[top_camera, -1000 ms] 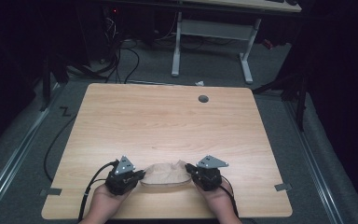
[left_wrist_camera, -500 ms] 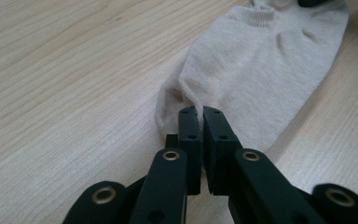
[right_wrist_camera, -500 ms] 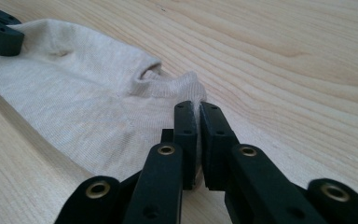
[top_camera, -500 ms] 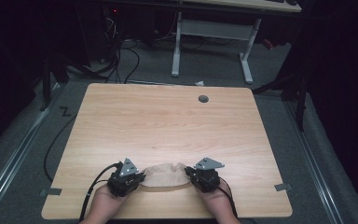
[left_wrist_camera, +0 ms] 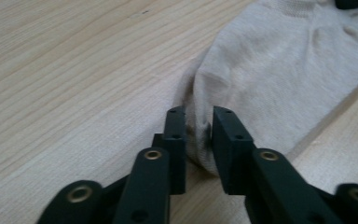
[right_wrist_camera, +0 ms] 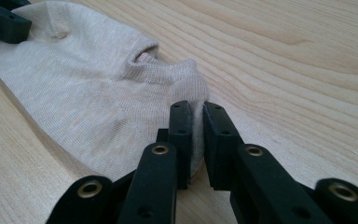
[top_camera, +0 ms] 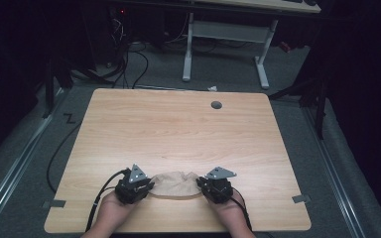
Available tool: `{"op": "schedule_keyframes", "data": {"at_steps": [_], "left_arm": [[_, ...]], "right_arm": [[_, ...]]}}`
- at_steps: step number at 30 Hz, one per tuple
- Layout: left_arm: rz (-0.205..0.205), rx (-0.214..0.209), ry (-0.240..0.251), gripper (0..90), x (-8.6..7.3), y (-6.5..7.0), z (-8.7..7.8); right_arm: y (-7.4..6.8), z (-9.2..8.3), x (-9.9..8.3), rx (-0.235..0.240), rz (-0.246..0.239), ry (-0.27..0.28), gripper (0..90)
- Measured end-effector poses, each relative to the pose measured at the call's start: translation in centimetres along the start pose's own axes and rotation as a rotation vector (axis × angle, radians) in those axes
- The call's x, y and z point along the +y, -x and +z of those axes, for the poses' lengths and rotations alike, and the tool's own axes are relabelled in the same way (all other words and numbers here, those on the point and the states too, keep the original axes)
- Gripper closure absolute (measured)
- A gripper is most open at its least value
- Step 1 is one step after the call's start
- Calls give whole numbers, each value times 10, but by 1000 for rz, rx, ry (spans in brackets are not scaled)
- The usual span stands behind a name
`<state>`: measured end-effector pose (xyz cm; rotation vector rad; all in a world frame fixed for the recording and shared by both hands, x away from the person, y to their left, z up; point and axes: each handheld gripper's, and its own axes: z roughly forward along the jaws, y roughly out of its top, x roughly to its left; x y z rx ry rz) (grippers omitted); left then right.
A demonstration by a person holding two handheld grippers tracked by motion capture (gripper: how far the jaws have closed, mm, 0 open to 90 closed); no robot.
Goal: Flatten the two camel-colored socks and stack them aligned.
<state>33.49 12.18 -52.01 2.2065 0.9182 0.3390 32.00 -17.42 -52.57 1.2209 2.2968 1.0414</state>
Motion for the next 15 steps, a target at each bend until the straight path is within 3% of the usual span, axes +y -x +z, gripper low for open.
{"op": "schedule_keyframes", "data": {"at_steps": [6,10,15], "left_arm": [[-3,-3,84,618,2,-1,-11],[-23,22,125,579,4,-8,-17],[-25,114,133,545,0,-32,-23]], "right_arm": [[3,-8,3,9,16,43,777],[8,-15,5,-3,28,79,756],[23,-19,2,-38,40,84,700]]}}
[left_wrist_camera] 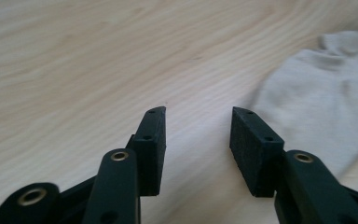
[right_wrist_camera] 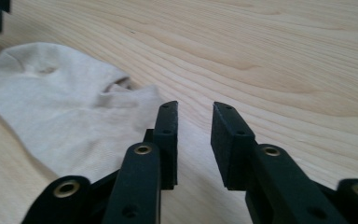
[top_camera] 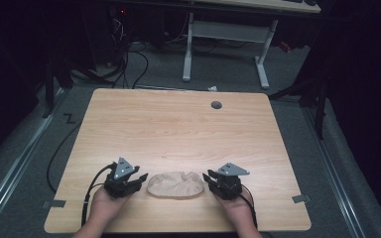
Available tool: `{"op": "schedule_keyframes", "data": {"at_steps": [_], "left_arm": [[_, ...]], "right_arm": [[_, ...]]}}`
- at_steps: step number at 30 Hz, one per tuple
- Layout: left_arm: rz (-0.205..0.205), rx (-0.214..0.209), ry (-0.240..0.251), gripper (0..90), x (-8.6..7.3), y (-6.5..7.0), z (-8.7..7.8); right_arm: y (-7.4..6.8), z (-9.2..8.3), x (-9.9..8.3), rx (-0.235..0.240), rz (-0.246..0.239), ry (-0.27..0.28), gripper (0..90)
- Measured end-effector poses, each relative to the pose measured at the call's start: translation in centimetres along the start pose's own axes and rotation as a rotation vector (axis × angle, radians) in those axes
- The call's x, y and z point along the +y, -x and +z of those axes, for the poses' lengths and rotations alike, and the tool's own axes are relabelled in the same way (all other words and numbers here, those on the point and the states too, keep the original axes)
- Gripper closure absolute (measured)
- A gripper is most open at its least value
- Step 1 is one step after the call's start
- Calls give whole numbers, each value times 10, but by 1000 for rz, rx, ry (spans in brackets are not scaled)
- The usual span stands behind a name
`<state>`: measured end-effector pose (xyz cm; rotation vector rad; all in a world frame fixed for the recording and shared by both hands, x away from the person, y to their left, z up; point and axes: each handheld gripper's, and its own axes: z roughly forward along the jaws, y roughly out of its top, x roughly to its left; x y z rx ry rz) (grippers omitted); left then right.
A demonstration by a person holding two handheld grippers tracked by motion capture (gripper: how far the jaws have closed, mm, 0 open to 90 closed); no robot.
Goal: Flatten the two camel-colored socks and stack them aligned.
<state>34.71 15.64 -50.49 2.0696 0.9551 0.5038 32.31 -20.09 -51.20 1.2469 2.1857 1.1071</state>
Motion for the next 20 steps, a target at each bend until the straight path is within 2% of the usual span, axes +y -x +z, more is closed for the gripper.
{"op": "schedule_keyframes", "data": {"at_steps": [3,4,5,6,9,10,11,15,20], "left_arm": [[47,83,-35,503,-4,-13,1],[51,106,-41,498,-6,-18,1],[45,122,-47,496,-7,-25,2],[20,133,-47,496,-9,-31,3],[-120,92,-56,514,-13,-50,5],[-139,84,-60,515,-13,-53,5],[-143,82,-58,515,-13,-53,5],[-113,73,-48,515,-10,-47,4],[-110,53,-60,515,-11,-45,5]], "right_arm": [[12,1,-4,-30,21,-7,656],[16,2,-6,-47,28,-9,639],[19,2,-7,-65,29,-11,615],[24,3,-9,-79,32,-13,593],[33,5,-13,-94,79,-24,563],[35,5,-14,-101,81,-24,561],[36,4,-14,-103,79,-24,558],[37,6,-15,-117,85,-28,556],[38,5,-15,-122,83,-27,557]]}}
